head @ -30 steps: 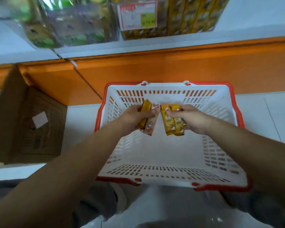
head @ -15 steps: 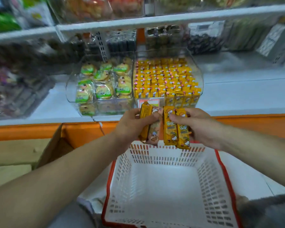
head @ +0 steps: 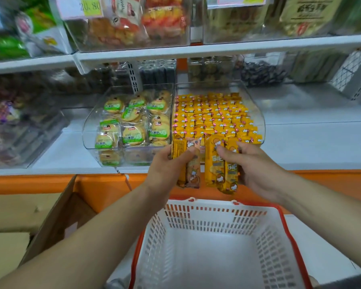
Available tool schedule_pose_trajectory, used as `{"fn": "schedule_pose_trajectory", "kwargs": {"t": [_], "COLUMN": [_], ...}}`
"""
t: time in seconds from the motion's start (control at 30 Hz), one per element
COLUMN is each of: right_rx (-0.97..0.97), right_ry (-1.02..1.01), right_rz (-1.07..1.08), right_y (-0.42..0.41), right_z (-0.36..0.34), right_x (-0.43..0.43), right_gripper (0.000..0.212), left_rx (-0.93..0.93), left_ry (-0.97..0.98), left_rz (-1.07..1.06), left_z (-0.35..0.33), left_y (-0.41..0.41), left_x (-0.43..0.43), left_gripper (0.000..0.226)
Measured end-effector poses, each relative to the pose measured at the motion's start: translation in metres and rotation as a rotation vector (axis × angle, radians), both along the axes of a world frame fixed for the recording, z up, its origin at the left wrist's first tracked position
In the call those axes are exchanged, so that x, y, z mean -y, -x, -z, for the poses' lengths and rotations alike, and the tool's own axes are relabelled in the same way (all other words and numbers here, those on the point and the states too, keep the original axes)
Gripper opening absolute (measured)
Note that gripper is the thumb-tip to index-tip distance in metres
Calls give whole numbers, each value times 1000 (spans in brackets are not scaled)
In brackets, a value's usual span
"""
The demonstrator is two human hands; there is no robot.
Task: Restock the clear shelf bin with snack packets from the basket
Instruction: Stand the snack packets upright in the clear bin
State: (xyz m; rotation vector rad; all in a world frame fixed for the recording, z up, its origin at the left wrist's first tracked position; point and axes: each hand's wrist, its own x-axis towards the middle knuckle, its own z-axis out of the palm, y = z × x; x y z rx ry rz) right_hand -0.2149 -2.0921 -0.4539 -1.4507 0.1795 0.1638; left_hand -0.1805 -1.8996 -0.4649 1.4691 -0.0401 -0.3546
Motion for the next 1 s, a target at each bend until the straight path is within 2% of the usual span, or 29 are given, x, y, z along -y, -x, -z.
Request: {"fn": "schedule_pose_trajectory", "kwargs": {"t": [0.2, 0.33, 0.4, 0.47, 0.57, 0.6, 0.7, 0.77, 0.87, 1.0], "right_rx": [-13, -21, -18, -31, -42, -44, -87, -114, -125, -130], "right_ry": [13, -20, -19, -19, 15, 34, 41, 8, -42, -101], "right_rz": [6, 7, 1, -1, 14, 23, 41, 24, 21, 58], "right_y": [-7, -5, -4, -3, 0, 0, 0, 0, -4, -11], "right_z": [3, 3, 3, 3, 1, 1, 1, -1, -4, -9], "right_x": [-1, -3, -3, -4, -11, -13, -15, -13, -5, 16], "right_gripper": [66, 55, 57, 70, 85, 88, 96, 84, 53, 33], "left_rx": [-64, -42, -23, -20, -85, -73, 21, 21, 40, 85], "left_ry": [19, -14, -43, -65, -46, -22, -6, -19, -88, -184], "left_rz": [-47, -65, -73, -64, -6, 25, 107, 118, 95, -11], "left_z": [3, 3, 4, 4, 2, 4, 6, 7, 3, -2], "left_y": [-4, -4, -3, -1, 5, 6, 7, 5, -5, -23], "left_x": [13, 15, 14, 13, 15, 15, 15, 11, 2, -19], "left_gripper": [22, 19, 19, 27, 71, 76, 58, 57, 49, 43]}}
